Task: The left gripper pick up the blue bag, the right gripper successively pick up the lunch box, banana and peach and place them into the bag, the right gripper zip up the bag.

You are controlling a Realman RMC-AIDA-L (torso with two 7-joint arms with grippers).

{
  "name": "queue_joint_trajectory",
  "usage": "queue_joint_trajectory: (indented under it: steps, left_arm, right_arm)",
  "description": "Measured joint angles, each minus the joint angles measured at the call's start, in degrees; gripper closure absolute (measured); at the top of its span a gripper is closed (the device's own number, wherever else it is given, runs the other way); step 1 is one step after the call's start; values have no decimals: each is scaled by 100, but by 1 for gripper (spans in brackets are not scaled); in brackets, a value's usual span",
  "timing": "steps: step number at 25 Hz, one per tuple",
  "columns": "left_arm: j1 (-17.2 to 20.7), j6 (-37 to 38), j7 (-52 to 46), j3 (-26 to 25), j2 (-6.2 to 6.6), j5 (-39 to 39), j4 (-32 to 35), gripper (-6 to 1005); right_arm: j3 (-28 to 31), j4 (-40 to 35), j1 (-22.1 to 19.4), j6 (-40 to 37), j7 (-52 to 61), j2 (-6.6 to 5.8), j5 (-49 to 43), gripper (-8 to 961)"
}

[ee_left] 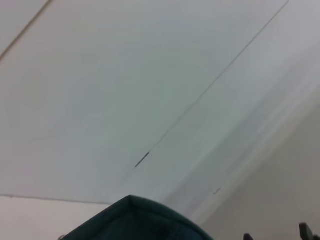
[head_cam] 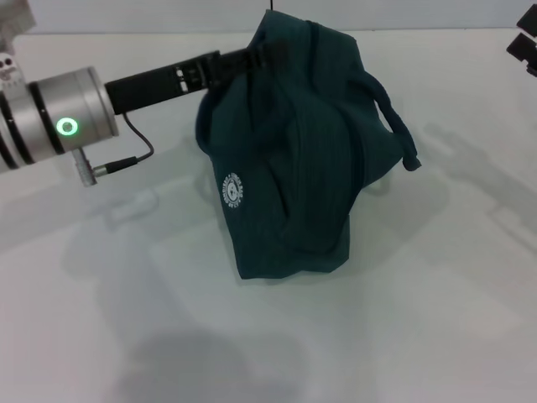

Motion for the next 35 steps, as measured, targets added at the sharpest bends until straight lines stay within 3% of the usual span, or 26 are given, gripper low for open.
queue_joint_trajectory:
  steps: [5, 6, 7, 12, 15, 21, 28, 35]
  left_arm:
    - [79, 245, 42, -32, 101, -301, 27, 450]
    - [106, 544, 58, -33, 208, -464, 161, 425]
    - [114, 575, 59, -34, 214, -470, 190, 387]
    - [362, 1218, 286, -36, 252, -572, 1066, 195]
    - [550, 1762, 745, -36, 262, -680, 1520, 142]
    - [811, 2706, 1206, 39, 448, -394, 1920, 106]
    - [1040, 3135, 1965, 267, 365, 404, 1810, 106]
    - [1078, 3158, 2595, 332, 216, 862, 1324, 106]
  right_arm:
    - [-14, -298, 34, -282, -388, -16, -323, 76]
    - [-15, -365, 34, -361, -464, -11, -370, 77]
    - [-14, -455, 36, -514, -589, 0, -416, 77]
    - [-73, -840, 62, -1367, -1225, 93, -633, 77]
    - [-88, -1098, 75, -1600, -1510, 157, -1032, 77]
    - [-119, -1332, 79, -1637, -2343, 234, -1847, 76]
    - [-435, -1462, 78, -1608, -3277, 338, -2659, 76]
    - [-799, -1480, 94, -1561, -3585, 351, -2786, 77]
